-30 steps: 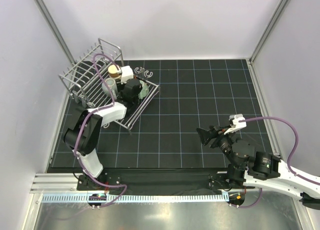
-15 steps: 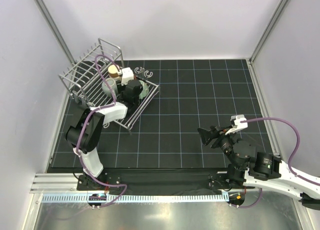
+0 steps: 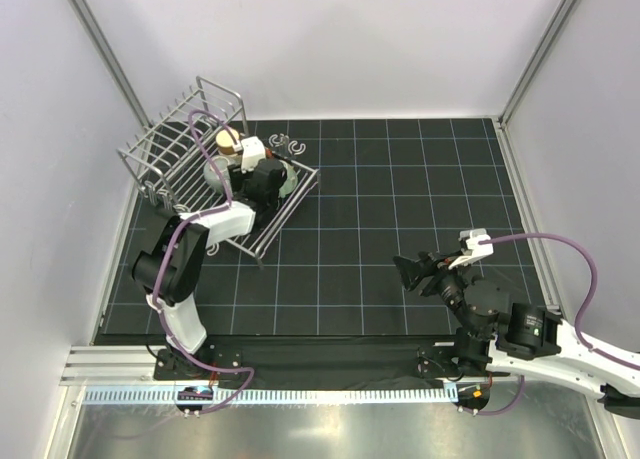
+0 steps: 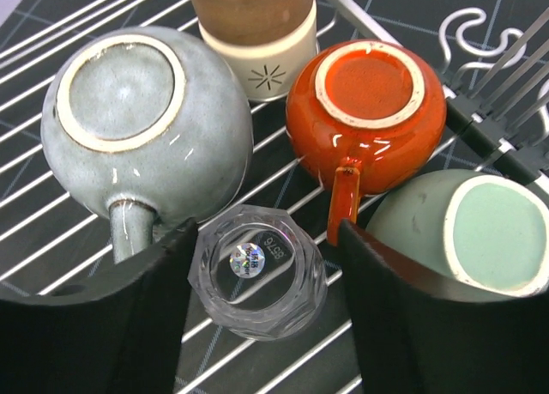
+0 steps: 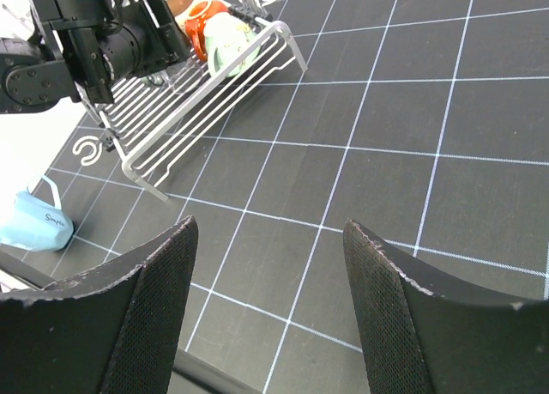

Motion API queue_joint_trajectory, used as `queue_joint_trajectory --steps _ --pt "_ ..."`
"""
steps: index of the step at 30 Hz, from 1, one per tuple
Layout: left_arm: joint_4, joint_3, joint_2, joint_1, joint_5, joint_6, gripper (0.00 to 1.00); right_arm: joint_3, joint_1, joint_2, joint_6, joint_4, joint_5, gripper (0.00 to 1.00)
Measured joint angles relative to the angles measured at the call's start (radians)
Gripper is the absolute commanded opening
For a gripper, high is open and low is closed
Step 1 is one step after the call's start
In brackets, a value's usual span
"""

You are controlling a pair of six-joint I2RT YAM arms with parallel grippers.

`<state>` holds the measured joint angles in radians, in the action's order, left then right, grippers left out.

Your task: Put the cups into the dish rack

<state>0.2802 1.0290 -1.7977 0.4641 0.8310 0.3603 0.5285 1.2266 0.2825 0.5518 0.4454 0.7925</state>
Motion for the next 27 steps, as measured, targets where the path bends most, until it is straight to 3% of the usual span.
queue_joint_trajectory --steps 1,9,14,18,21,27 --pt "-0.010 0.000 0.000 0.000 -0.001 0.007 0.71 0.000 0.000 0.004 0.000 0.000 -0.003 0.70" --pt "-0.095 0.001 0.031 0.000 -0.005 0.051 0.78 0.001 0.000 0.036 0.000 0.001 -0.027 0.70" --pt "-0.216 0.009 0.154 0.004 -0.055 0.095 0.78 0.003 0.000 0.056 0.001 0.000 -0.038 0.70" --pt "-0.366 0.064 0.290 0.030 -0.092 0.166 0.78 0.006 0.000 0.072 0.001 0.000 -0.047 0.71" --pt "-0.567 0.153 0.380 0.053 -0.098 0.255 0.78 0.010 0.000 0.079 0.002 0.002 -0.056 0.71" --pt "-0.935 0.287 0.434 0.039 -0.096 0.408 0.83 0.028 0.000 0.087 0.005 0.012 -0.079 0.71"
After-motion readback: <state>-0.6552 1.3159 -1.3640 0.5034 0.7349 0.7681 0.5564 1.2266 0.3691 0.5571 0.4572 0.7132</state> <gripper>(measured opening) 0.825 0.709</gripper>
